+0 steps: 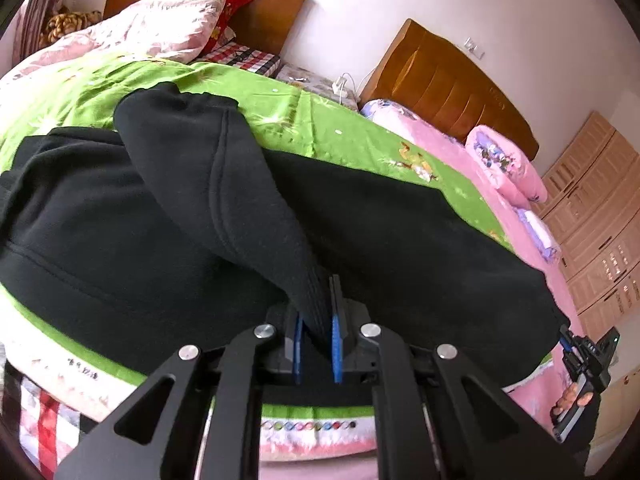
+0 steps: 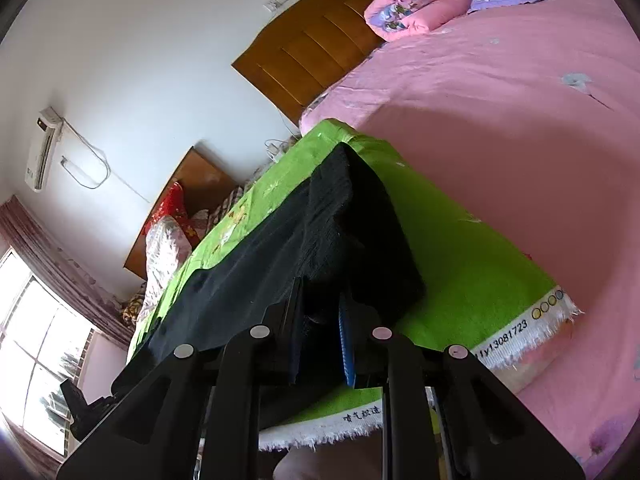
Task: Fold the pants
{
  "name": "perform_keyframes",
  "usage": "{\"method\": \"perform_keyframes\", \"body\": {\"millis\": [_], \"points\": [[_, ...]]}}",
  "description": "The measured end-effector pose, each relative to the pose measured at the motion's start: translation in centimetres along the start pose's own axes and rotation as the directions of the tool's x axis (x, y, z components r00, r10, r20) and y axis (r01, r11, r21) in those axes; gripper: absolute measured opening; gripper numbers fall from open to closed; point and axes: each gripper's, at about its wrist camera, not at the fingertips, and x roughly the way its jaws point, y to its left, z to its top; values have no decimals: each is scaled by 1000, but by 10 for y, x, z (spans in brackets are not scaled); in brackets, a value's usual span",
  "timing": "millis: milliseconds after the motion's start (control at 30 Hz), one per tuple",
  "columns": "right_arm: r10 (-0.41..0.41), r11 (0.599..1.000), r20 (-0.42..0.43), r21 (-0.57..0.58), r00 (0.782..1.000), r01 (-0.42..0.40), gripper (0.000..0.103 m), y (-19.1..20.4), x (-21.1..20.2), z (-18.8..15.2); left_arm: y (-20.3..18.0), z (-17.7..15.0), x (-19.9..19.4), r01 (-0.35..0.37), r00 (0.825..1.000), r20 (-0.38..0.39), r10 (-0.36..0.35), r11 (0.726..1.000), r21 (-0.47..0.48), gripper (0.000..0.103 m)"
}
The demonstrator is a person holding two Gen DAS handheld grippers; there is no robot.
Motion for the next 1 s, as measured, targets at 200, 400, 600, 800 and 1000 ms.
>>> {"method": "perform_keyframes", "body": {"millis": [200,400,600,800,1000], "points": [[4,1000,-29,27,1000,-3,26,-12,5,-5,16,-11,24,4,998,-59,-8,997,-74,17],[88,996,-105,2,991,-89,44,11,7,-24,13,-10,19,120,992,-14,-122,987,-106,60],[173,980,-214,-57,961,-189,42,49,31,-64,3,-15,21,133,991,2,-134,985,-106,60],[128,972,-159,-174,979,-155,8,72,26,-74,-4,-19,18,60,997,40,-59,998,-28,16],[123,974,-170,-170,978,-152,7,70,6,-81,-4,-18,11,48,997,65,-45,998,-32,15]]}}
